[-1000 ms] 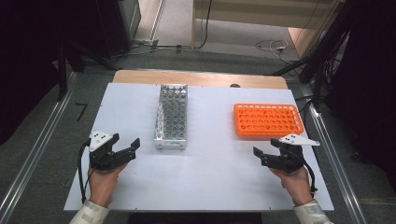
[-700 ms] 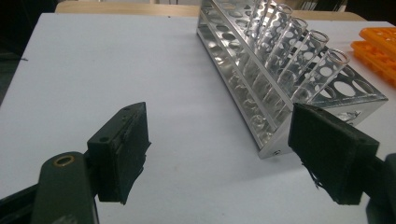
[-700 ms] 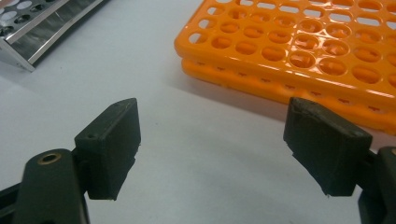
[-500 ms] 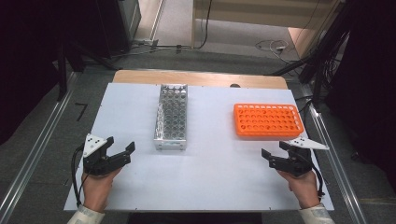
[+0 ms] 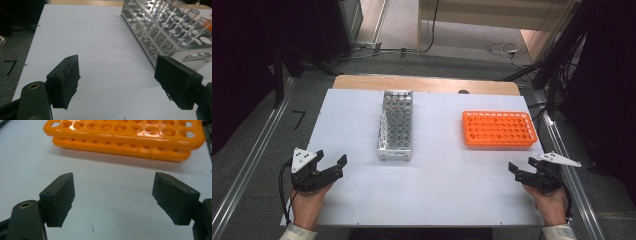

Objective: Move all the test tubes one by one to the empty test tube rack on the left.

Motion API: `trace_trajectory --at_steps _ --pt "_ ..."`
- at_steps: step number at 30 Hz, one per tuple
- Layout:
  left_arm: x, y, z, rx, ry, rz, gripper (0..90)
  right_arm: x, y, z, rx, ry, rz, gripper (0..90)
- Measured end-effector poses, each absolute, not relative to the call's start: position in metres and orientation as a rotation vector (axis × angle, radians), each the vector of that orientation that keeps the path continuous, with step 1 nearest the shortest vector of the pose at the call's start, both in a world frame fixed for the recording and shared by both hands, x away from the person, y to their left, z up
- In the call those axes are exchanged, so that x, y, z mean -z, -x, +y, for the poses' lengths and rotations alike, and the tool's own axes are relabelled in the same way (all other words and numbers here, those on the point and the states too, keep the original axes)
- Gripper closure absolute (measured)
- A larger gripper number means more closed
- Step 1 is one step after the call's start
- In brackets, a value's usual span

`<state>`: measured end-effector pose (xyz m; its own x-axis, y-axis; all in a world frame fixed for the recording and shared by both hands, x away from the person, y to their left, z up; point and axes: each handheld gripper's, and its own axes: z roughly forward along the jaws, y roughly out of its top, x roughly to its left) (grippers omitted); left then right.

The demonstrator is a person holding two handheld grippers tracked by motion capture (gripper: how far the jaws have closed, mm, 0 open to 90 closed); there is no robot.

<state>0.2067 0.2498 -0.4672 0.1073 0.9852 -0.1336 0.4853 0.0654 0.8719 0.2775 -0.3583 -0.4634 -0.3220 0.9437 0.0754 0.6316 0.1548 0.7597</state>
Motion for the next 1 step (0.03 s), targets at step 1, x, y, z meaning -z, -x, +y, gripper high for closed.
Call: trace_trajectory --at_steps 1 --pt "0.4691 -0.2080 0.2519 -0.748 -1.537 1.512 20.1 0.4641 -0.2777 -0.3604 -0.998 -1.511 2.014 16.8"
